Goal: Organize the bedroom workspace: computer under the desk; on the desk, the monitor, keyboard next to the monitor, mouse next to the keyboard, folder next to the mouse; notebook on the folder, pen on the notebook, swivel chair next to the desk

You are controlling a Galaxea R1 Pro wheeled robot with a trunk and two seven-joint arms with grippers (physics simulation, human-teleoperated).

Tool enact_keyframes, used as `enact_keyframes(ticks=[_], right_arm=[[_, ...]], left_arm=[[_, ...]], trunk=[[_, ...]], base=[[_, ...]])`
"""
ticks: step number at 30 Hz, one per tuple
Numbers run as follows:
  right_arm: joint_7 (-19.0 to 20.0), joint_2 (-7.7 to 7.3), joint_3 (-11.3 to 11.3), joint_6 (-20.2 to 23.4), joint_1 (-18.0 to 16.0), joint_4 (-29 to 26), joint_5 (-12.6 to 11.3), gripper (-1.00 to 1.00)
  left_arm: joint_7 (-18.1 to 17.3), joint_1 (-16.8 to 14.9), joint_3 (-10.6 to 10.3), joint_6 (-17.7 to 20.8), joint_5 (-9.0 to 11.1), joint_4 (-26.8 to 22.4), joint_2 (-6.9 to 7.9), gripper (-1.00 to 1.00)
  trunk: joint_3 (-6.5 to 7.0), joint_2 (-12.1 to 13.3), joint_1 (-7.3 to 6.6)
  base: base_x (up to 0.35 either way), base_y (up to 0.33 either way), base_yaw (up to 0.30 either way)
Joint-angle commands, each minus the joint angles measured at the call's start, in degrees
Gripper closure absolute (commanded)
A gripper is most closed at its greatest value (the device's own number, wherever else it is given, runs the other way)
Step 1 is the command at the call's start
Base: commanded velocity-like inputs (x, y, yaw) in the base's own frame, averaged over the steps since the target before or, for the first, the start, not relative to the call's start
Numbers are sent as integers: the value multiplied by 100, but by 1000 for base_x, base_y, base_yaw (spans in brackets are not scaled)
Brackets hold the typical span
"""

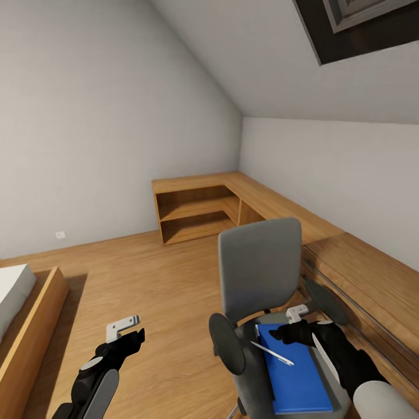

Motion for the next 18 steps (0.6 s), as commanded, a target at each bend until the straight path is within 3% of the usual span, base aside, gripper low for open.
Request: enact_keyframes(ticks=[1,10,18], right_arm=[[27,-2,8,18,-3,-8,50,-100],[-55,-8,-31,262,-17,335,51,-100],[-516,0,-32,305,-21,438,37,-100]], left_arm=[[59,-5,-14,8,57,-8,7,-100],[59,-5,-5,8,56,-67,9,-100],[59,-5,-5,8,55,-70,10,-100]], trunk=[[-25,-46,23],[-186,-407,220],[-330,-727,396]], base=[[0,0,0],[0,0,0],[0,0,0]])
